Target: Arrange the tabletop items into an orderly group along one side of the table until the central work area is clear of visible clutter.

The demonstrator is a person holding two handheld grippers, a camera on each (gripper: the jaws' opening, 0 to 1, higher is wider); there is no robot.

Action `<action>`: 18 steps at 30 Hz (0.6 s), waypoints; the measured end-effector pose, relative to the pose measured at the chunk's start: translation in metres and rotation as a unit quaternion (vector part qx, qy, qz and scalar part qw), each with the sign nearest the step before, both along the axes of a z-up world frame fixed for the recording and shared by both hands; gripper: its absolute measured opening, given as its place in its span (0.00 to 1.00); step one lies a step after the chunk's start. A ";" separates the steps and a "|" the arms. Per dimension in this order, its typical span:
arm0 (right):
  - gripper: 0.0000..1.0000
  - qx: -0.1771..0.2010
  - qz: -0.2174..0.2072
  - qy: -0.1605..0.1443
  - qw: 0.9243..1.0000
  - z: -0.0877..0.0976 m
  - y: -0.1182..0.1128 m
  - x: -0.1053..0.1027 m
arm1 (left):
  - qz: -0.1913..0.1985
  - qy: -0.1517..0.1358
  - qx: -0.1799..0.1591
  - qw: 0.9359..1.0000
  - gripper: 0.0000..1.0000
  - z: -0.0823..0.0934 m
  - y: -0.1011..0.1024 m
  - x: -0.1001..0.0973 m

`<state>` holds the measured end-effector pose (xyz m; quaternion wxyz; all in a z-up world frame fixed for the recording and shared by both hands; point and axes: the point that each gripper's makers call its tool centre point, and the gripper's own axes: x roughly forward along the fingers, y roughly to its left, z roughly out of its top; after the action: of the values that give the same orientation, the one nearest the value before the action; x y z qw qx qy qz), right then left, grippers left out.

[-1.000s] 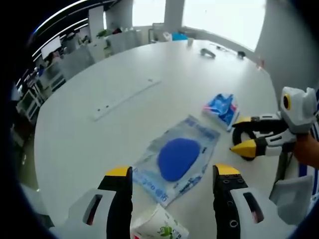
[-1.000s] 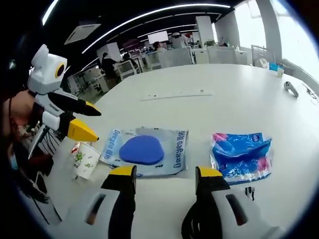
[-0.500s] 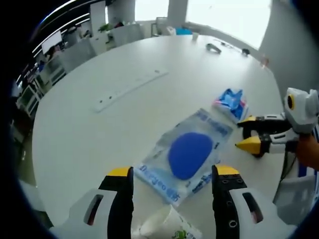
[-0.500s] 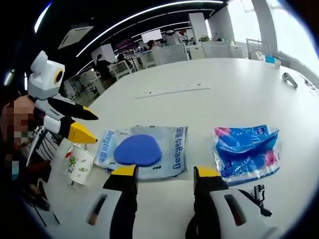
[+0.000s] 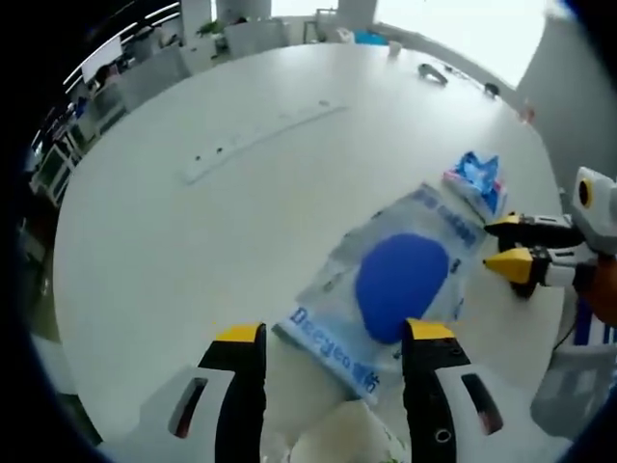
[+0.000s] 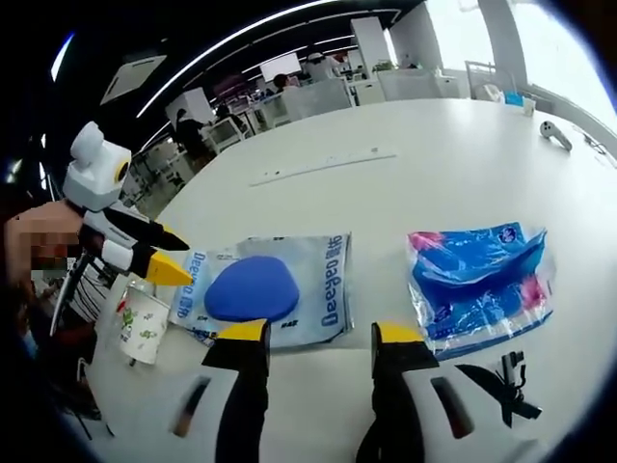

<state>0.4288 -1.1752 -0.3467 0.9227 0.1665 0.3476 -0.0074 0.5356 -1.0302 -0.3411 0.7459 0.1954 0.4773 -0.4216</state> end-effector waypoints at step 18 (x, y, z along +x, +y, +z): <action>0.23 0.018 -0.014 0.001 1.000 -0.010 -0.002 0.007 | 0.006 0.013 0.026 1.000 0.38 -0.019 0.008 0.007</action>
<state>0.4360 -1.1767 -0.3570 0.9189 0.1880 0.3465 -0.0145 0.5424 -1.0223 -0.3602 0.7371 0.2059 0.4986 -0.4069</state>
